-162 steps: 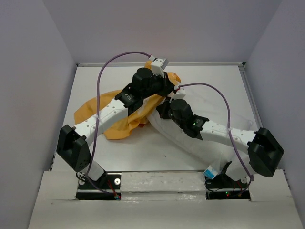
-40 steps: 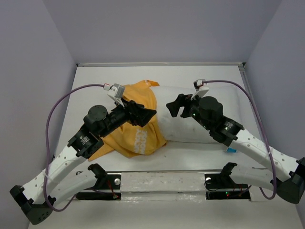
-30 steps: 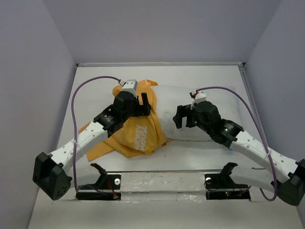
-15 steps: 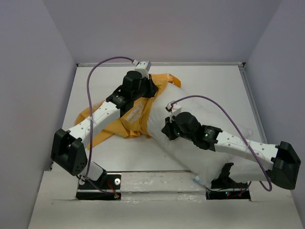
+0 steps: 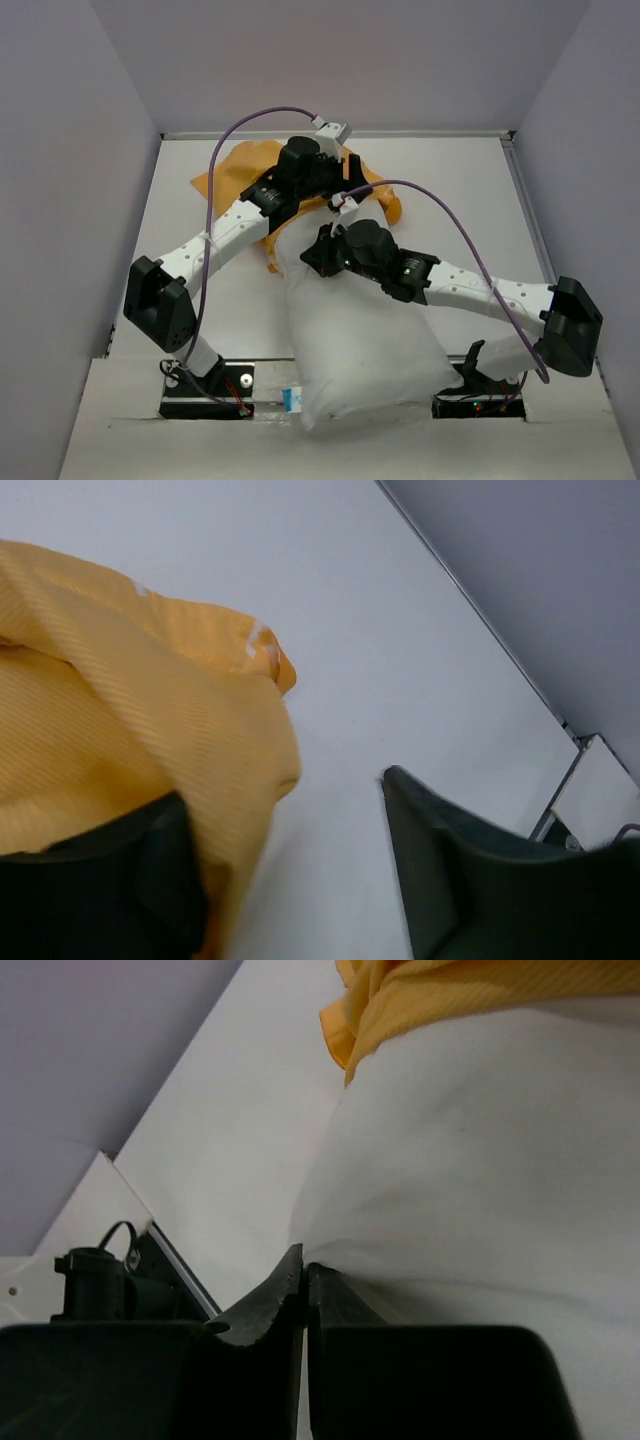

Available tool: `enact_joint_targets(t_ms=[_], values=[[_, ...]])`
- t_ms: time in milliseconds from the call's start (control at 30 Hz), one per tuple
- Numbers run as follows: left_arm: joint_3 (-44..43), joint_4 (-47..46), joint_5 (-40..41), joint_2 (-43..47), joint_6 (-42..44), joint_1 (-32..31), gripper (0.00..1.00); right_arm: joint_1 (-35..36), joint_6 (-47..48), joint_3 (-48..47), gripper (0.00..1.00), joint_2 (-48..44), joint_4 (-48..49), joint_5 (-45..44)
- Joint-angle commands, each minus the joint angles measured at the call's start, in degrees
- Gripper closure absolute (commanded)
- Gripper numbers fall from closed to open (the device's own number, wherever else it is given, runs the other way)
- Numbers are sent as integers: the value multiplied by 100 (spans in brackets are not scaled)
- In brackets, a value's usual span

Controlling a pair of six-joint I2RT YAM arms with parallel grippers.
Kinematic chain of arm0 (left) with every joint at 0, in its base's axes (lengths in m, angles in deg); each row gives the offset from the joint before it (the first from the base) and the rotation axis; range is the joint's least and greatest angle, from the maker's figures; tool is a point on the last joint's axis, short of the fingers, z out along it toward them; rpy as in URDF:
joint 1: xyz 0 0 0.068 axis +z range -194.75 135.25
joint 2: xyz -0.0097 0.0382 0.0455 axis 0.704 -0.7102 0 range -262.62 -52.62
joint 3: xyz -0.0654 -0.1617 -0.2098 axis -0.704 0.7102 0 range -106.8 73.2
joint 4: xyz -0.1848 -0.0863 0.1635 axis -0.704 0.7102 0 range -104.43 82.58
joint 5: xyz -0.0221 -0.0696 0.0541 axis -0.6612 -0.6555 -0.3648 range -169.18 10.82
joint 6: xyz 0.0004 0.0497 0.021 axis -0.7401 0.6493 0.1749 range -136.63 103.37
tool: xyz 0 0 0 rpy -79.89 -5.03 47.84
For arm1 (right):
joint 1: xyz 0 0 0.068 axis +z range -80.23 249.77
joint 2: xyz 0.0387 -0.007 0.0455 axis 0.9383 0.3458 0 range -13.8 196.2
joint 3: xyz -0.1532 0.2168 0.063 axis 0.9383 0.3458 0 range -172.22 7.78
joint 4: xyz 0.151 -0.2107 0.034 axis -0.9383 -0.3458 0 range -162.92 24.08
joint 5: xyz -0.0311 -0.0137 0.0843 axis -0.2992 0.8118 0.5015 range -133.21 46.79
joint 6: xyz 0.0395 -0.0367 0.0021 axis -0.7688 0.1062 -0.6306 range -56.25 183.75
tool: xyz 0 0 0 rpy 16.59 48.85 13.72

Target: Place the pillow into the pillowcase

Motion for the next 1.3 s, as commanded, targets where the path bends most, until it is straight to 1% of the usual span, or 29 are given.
enact_joint_targets(t_ms=[0, 33, 100, 133, 200, 300, 333, 367, 400, 433, 467, 500, 567, 600, 633, 667, 700, 733, 800, 833, 900, 933, 1000, 1033, 1067, 1100, 1133, 1200, 1267], values=[[90, -143, -81, 754, 93, 147, 4, -29, -977, 279, 82, -19, 2150, -436], [179, -134, 189, 940, 32, 252, 1, -29, -934, 445, 56, -184, 2167, -436], [399, 58, 586, 1457, 127, 541, 1, -29, -698, 674, 27, -457, 1984, -410], [452, 146, 1110, 1634, 180, 561, 1, -29, -609, 754, 21, -841, 1661, -436], [706, 270, 1404, 2055, 207, 543, 1, -29, -294, 894, 16, -1291, 1273, -619], [1137, 182, 1632, 2417, 14, 159, 1, -160, -3, 1237, 17, -2293, 605, -910], [1356, 165, 2269, 2523, -3, -427, 1, -265, 129, 1308, 22, -2513, 342, -1050], [1489, 165, 2501, 2463, -4, -728, 1, -562, 243, 1404, 27, -2846, 226, -1095], [1516, 173, 2660, 2367, -30, -1001, 1, -774, 253, 1440, 32, -2953, 121, -1034], [1508, 208, 2792, 2235, -47, -1195, 1, -1011, 279, 1475, 42, -3007, 50, -964], [1490, 244, 3046, 2095, -65, -1493, 1, -1483, 262, 1510, 49, -3033, -151, -859], [1429, 296, 3301, 1806, -91, -1713, 1, -1714, 193, 1571, 64, -2973, -344, -693], [1367, 349, 3478, 1576, -100, -1898, 1, -2058, 25, 1685, 71, -2850, -486, -551], [1315, 384, 3592, 1427, -83, -1979, 1, -2120, -140, 1921, 73, -2779, -496, -550], [1297, 463, 3785, 1391, -83, -2040, 1, -2121, -229, 2054, 83, -2744, -487, -550], [1288, 525, 3848, 1373, -65, -2084, 1, -2121, -352, 2186, 85, -2691, -426, -463], [1253, 621, 3901, 1373, -91, -2093, 1, -2121, -562, 2483, 90, -2499, -260, 8], [1244, 683, 4006, 1381, -92, -2094, 1, -2121, -660, 2625, 95, -2358, 299, 308], [1244, 815, 4173, 1364, -118, -2129, 1, -2069, -1141, 2854, 100, -1972, 1021, 1177], [1244, 998, 4461, 1364, -153, -2137, 1, -1798, -1240, 2838, 100, -1526, 1582, 1190], [1261, 1462, 4857, 1407, -240, -2146, 1, -1428, -1198, 2453, 100, -1120, 1728, 937], [1287, 1613, 5286, 1469, -345, -2146, 1, -1148, -1127, 1946, 100, -787, 1780, 918], [1358, 1939, 5622, 1722, -487, -2129, 1, -1093, -1091, 1539, 97, -591, 1851, 1031], [1384, 2201, 5737, 1837, -565, -2120, 1, -1093, -1083, 1398, 80, -555, 1903, 1023], [1402, 2308, 5799, 1925, -697, -2068, 1, -1093, -1039, 1213, 71, -633, 1869, 936], [1480, 2466, 5774, 2109, -750, -2024, 1, -1093, -899, 1151, 51, -712, 1729, 709], [1516, 2528, 5756, 2180, -803, -2023, 1, -1093, -776, 1089, 42, -800, 1580, 594], [1613, 2617, 5695, 2260, -865, -1919, 1, -1145, -495, 957, 31, -950, 1220, 452], [1753, 2696, 5598, 2234, -883, -1822, 1, -1774, -196, 912, 30, -1135, 867, 626]])
